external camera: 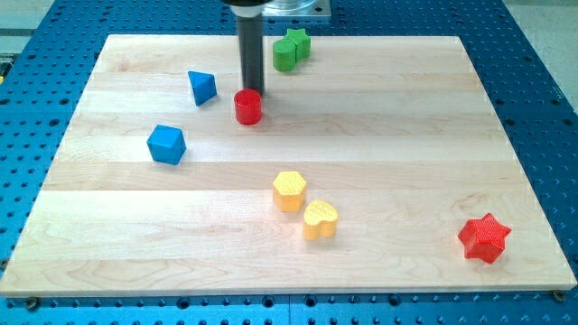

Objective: Push the red circle into the red star

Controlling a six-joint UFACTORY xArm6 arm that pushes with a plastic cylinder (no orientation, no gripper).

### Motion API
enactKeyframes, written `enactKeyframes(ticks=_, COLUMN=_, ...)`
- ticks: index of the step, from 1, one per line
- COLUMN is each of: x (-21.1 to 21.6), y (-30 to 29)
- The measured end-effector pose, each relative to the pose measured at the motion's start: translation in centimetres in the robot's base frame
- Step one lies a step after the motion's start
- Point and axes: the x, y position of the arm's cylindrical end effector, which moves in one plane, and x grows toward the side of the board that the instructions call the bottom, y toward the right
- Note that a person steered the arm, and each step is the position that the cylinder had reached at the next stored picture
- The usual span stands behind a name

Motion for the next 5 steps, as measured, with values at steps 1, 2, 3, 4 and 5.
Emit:
enactKeyframes(ticks=1, x=1.9, y=-2.4)
enactKeyframes(ticks=2, x=5.9, y=4.9)
enactKeyframes(ticks=3, x=9.9, y=16.1)
enactKeyframes(ticks=4, x=11.7, y=19.2)
enactKeyframes(ticks=5, x=9.3, y=16.0)
